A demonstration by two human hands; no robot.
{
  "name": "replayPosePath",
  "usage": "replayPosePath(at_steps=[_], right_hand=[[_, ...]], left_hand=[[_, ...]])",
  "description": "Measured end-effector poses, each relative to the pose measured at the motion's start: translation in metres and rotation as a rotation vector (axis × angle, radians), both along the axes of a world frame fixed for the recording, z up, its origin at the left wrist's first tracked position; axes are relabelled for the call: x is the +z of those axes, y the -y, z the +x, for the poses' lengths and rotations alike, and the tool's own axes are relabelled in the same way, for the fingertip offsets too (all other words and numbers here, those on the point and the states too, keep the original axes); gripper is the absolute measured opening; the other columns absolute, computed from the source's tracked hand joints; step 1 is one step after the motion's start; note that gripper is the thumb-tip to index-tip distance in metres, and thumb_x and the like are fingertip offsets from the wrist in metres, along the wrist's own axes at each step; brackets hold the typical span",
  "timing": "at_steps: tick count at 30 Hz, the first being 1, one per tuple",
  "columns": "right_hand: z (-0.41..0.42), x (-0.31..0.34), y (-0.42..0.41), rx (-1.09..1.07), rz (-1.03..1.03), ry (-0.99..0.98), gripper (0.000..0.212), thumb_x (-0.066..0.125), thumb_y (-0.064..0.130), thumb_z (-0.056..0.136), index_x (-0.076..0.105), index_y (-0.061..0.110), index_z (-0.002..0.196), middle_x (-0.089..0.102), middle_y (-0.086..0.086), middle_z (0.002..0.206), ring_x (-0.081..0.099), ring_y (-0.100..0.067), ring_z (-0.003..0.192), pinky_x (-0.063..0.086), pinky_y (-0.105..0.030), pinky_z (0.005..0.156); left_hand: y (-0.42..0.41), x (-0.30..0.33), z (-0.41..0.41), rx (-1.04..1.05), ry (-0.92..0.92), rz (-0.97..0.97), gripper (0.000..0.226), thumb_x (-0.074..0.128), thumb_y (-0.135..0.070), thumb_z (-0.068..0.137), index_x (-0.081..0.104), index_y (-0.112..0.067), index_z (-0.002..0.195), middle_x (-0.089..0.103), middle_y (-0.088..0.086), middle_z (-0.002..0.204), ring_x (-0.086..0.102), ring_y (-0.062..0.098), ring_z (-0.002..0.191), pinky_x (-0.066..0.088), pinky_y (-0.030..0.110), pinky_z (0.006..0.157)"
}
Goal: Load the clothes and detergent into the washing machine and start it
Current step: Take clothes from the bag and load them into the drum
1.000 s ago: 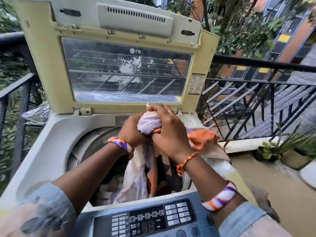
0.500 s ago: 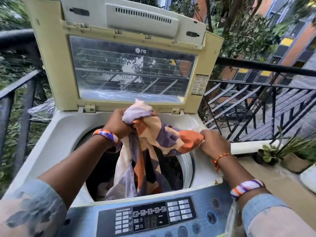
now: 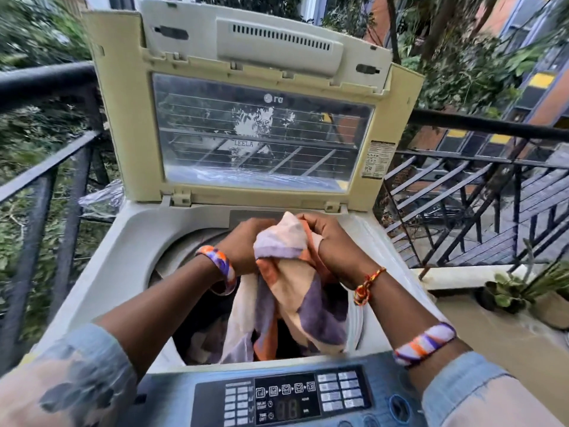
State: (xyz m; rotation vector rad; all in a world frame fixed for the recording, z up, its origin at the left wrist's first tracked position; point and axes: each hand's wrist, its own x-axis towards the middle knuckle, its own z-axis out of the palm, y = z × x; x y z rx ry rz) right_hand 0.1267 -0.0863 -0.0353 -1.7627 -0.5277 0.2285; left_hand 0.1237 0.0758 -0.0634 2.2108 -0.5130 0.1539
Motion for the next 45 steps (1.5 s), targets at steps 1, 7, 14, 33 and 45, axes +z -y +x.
replayPosePath(at_steps=[1,7,14,33,45], right_hand=[[0.001,-0.001,0.001,0.003,-0.015,0.023,0.024,0.048,-0.004,0.091,0.060,0.015,0.082,0.061,0.006,0.071,0.052,0.009,0.056,0.046,-0.008,0.059],[0.015,-0.001,0.001,-0.029,-0.298,0.349,0.041,0.045,-0.008,0.087,0.057,0.014,0.118,0.060,0.002,0.109,0.055,-0.007,0.100,0.041,-0.012,0.086],[0.027,-0.028,0.024,-0.076,-0.601,0.254,0.051,0.058,-0.006,0.081,0.051,0.011,0.129,0.058,-0.005,0.116,0.052,-0.010,0.104,0.034,0.000,0.080],[0.031,-0.070,0.008,0.249,-0.928,0.062,0.035,0.058,0.014,0.089,0.056,0.015,0.124,0.062,-0.006,0.120,0.057,-0.017,0.111,0.041,-0.023,0.093],[0.035,0.020,0.093,0.064,-0.735,0.281,0.019,0.056,0.012,0.089,0.069,0.011,0.103,0.071,-0.008,0.103,0.063,-0.020,0.096,0.049,-0.036,0.089]], left_hand=[[-0.003,0.002,0.003,0.015,0.017,0.079,0.074,0.044,-0.055,0.050,0.063,0.008,0.085,0.069,0.022,0.089,0.066,0.023,0.087,0.047,0.035,0.073],[-0.009,0.016,0.015,0.182,0.082,0.292,0.053,0.058,-0.041,0.061,0.066,-0.013,0.105,0.072,0.013,0.098,0.064,0.025,0.105,0.053,0.039,0.076],[-0.010,-0.057,0.035,0.263,-0.125,0.710,0.087,0.076,-0.031,0.066,0.030,-0.008,0.137,0.037,0.016,0.138,0.036,0.037,0.128,0.036,0.044,0.105],[-0.005,-0.065,0.042,-0.148,-0.589,0.886,0.055,0.064,-0.041,0.078,0.057,-0.008,0.122,0.065,0.013,0.117,0.062,0.028,0.102,0.050,0.039,0.094],[0.106,0.054,0.036,-0.151,-0.218,0.888,0.048,0.055,-0.039,0.088,0.056,-0.005,0.122,0.061,0.013,0.122,0.057,0.028,0.109,0.043,0.028,0.089]])
